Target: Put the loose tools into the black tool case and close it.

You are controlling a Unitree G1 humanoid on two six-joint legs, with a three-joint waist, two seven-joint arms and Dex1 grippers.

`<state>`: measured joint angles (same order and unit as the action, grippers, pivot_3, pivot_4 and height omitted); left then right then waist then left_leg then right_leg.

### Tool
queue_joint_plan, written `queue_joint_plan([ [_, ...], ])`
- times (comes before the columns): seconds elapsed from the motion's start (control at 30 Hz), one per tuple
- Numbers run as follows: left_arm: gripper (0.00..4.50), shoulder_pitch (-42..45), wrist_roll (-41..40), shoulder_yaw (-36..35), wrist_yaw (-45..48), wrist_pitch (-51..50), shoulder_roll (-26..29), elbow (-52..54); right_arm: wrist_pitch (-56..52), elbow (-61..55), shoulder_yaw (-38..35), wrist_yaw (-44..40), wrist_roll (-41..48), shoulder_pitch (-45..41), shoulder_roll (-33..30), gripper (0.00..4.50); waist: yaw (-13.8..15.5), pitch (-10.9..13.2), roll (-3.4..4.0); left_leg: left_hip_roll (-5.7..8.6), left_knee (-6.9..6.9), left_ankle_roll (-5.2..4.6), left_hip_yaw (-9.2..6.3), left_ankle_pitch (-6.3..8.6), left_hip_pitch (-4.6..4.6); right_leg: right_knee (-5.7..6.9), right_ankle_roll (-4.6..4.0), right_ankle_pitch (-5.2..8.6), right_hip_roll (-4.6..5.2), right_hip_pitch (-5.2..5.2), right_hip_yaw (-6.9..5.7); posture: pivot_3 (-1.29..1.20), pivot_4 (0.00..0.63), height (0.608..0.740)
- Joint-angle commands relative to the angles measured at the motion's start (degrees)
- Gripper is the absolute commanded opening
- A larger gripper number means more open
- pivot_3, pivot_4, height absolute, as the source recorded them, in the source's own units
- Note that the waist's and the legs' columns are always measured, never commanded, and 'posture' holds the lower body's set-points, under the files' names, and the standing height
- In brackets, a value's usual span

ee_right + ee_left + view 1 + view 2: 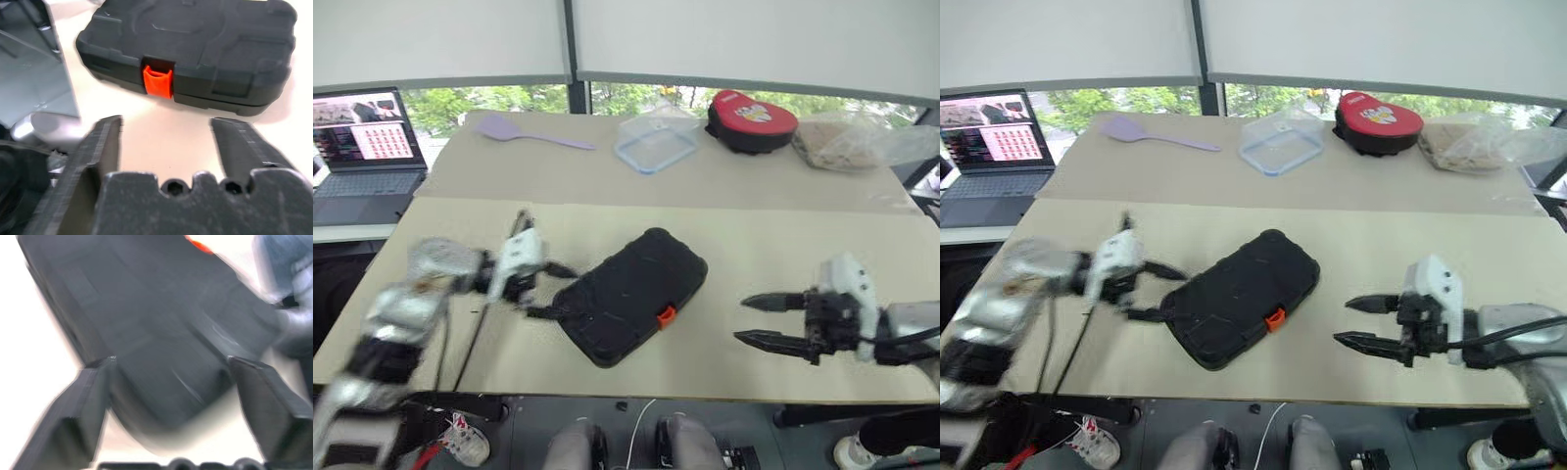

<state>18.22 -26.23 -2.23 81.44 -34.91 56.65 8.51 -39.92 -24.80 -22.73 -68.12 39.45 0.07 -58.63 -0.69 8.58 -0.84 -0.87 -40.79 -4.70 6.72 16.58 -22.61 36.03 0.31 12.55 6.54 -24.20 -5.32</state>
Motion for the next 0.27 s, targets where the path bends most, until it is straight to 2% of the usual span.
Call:
queue_joint_plan([
  [0.03, 4.5, -7.4, -8.1, -14.1, -1.1, -8.6, 4.0, 8.2, 2.9, 7.3, -2.6, -5.1, 0.9, -4.5, -3.4, 4.43, 0.9, 0.2, 0.14, 0.0, -0.01, -0.01, -0.03, 0.01, -0.01, -0.11, 0.11, 0.06, 0.04, 0.01, -0.01, 0.0, 0.15, 0.731],
  [0.13, 4.5, -15.1, -10.6, -22.7, -2.5, -11.5, 4.5, 11.7, 3.8, 13.1, -1.6, -8.8, 0.3, -6.7, -5.6, 4.43, 1.6, 0.3, 0.29, 0.06, -0.01, -0.04, -0.03, 0.04, -0.03, -0.19, 0.08, 0.04, 0.22, 0.0, -0.04, 0.0, 0.15, 0.731],
  [0.27, 4.5, -20.4, -12.9, -26.7, -5.2, -12.6, 3.0, 15.4, 3.9, 16.7, 0.9, -11.6, 0.6, -9.5, -6.3, 4.43, 1.9, 0.3, 0.31, 0.09, 0.02, 0.02, -0.11, 0.07, -0.13, -0.16, -0.04, 0.03, 0.31, 0.0, -0.17, 0.0, 0.15, 0.731],
])
